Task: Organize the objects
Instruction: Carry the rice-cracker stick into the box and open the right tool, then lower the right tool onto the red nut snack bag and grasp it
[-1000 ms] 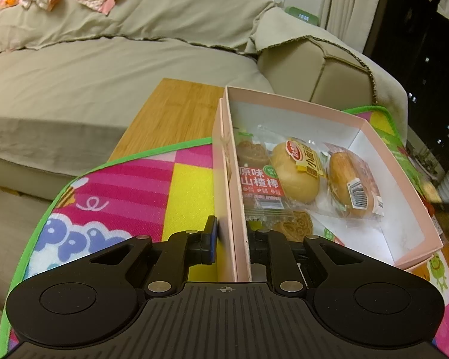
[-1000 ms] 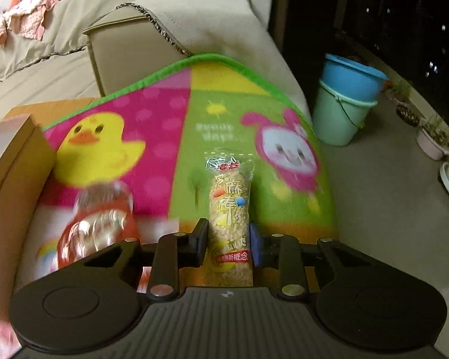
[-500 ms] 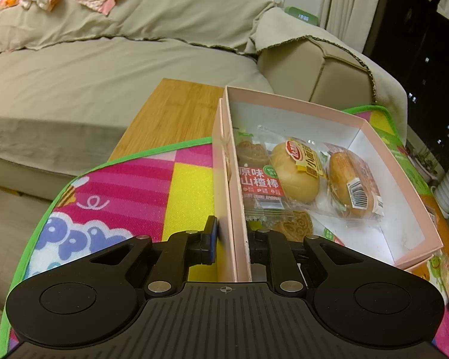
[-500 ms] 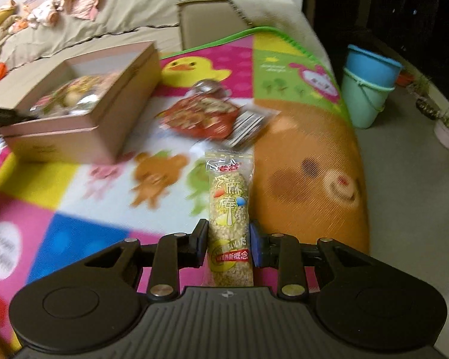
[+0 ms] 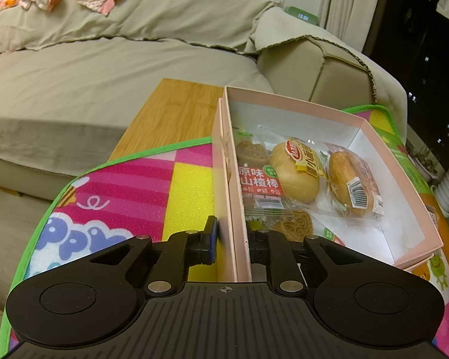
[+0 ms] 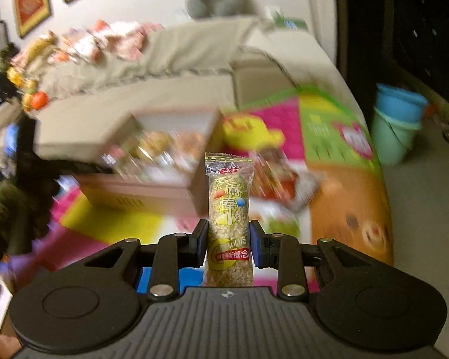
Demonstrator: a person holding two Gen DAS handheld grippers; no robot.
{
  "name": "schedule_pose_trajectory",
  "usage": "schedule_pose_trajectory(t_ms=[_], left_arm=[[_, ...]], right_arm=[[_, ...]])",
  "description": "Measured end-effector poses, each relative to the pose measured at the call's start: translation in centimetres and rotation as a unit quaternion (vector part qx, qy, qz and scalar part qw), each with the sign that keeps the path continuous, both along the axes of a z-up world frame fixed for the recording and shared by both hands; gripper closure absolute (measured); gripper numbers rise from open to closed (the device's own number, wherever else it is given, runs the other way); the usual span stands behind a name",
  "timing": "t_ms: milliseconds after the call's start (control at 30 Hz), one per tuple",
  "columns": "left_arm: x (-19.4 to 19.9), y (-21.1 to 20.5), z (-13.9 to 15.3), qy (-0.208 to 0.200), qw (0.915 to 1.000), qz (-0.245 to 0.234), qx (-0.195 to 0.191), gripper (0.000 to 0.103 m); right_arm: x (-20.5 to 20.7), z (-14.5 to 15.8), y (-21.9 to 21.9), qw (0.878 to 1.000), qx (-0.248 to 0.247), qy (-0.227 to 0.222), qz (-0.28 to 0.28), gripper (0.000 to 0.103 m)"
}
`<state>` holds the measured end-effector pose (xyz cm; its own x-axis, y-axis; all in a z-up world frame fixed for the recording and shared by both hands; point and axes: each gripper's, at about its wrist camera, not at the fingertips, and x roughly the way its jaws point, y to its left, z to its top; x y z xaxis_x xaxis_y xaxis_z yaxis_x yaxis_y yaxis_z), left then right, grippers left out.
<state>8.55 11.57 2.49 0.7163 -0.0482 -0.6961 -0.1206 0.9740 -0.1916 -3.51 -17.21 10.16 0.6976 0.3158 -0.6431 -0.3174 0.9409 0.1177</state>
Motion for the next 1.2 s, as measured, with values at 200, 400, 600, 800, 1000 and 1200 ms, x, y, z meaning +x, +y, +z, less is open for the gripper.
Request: schedule_pose_trajectory(t_ms=[200,400,600,800,1000,1200], left_arm=[[0.0,0.0,0.0,0.000,1.0000,0.000,0.001,0.086],[-0.1,-0.1,0.1,0.006,1.0000,0.001,0.004,0.087],[-0.2,-0.4,0.2,0.006,0.9999,-0.003,0.016,0.087],[-0.3,-0.4,0.1,0.002,0.9999,-0.001,0.013,0.087],[-0.2,-0.5,0.2,0.002,0.9999,0.000,0.012,0.087],[-0.2,-0.5,0.2,0.003,0.9999,0.000,0.013,0.087]], right_arm=[[2.5,4.2,3.8,0.996,0.048,-0.054,0.048,0.075],[8.0,7.1,9.6,0.990,0.094,-0.082,0.071,0.071],[11.3,5.2,12.8,0.992,0.084,-0.064,0.072,0.055],[8.0,0.2,9.7,0.998,0.015,-0.060,0.033,0.048],[5.1,-3.7,4.5,0.997,-0.049,-0.048,-0.039,0.036],[5.3,-6.2,0.9,0.994,-0.035,-0.018,-0.100,0.032]])
